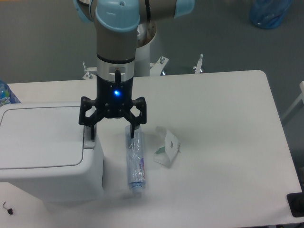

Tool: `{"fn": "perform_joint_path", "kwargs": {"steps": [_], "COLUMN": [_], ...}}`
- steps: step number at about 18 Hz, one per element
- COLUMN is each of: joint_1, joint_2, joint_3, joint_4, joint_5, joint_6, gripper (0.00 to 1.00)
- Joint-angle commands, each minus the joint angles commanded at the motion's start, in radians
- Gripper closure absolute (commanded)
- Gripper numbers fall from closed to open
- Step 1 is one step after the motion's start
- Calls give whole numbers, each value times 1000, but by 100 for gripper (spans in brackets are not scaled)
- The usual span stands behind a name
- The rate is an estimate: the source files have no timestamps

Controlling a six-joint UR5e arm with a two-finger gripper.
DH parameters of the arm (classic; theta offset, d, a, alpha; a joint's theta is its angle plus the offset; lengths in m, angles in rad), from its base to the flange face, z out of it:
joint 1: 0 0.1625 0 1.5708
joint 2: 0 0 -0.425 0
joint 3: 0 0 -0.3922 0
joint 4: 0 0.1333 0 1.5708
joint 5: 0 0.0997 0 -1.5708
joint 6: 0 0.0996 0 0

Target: Open the trash can

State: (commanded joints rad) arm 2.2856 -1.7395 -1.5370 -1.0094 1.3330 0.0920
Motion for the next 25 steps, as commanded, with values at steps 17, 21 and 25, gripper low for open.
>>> {"fn": "perform_joint_path", "kwargs": {"steps": [17,21,25], "joint_1": [31,64,109], "joint_2": [3,6,8], "joint_3": [115,114,109], "joint_4": [5,-12,-23], "joint_5": [84,214,242], "joint_6": [28,213,340], "gripper": [0,0,0]}}
